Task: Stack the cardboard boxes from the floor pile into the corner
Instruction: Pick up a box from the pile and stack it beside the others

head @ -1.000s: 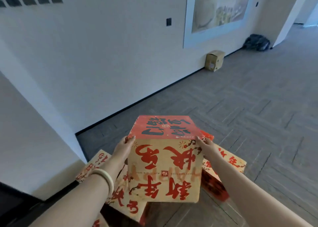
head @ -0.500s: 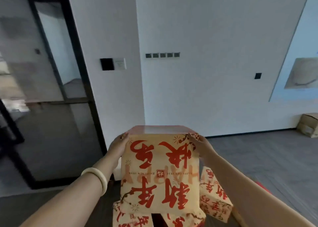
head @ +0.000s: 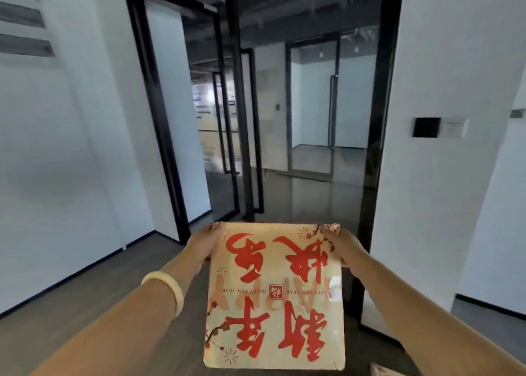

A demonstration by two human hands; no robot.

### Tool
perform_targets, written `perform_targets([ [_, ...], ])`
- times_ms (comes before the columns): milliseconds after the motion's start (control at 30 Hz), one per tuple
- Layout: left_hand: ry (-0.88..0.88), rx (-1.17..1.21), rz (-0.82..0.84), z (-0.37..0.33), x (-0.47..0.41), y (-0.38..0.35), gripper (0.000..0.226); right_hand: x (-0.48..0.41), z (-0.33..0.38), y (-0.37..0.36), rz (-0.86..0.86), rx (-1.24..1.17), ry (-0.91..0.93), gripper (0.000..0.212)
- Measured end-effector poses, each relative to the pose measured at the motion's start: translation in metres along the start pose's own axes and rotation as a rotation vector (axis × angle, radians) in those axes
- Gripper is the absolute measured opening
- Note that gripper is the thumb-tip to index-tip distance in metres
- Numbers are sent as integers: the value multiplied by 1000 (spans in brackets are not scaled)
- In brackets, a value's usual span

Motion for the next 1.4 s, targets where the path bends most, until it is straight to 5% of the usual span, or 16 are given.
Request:
perform_targets([
  [133, 65, 30, -206, 29, -27, 137, 44, -18, 49, -146, 157, 56, 40, 36],
  [267, 112, 127, -378, 66, -31, 247, 25, -29, 95, -286, 334, 132, 131, 33],
  [400, 142, 131, -568, 94, -33, 349, 38, -33, 132, -421, 532, 131, 202, 29],
  [867, 239, 181, -1088, 167, -14, 616, 30, 20, 205, -837, 1140, 264, 313, 28],
  [1400, 344, 187, -1214, 288, -35, 972, 24, 141, 238, -1217, 1212, 394, 362, 33],
])
Point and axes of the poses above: each hand's wrist, its own x-axis away from the middle knuckle, its own y-axis out of the back of the hand, z = x × y, the point moved 9 cm from there along -x, towards the middle knuckle, and after that the axes turned 5 degrees about -y, right-handed, at the moved point
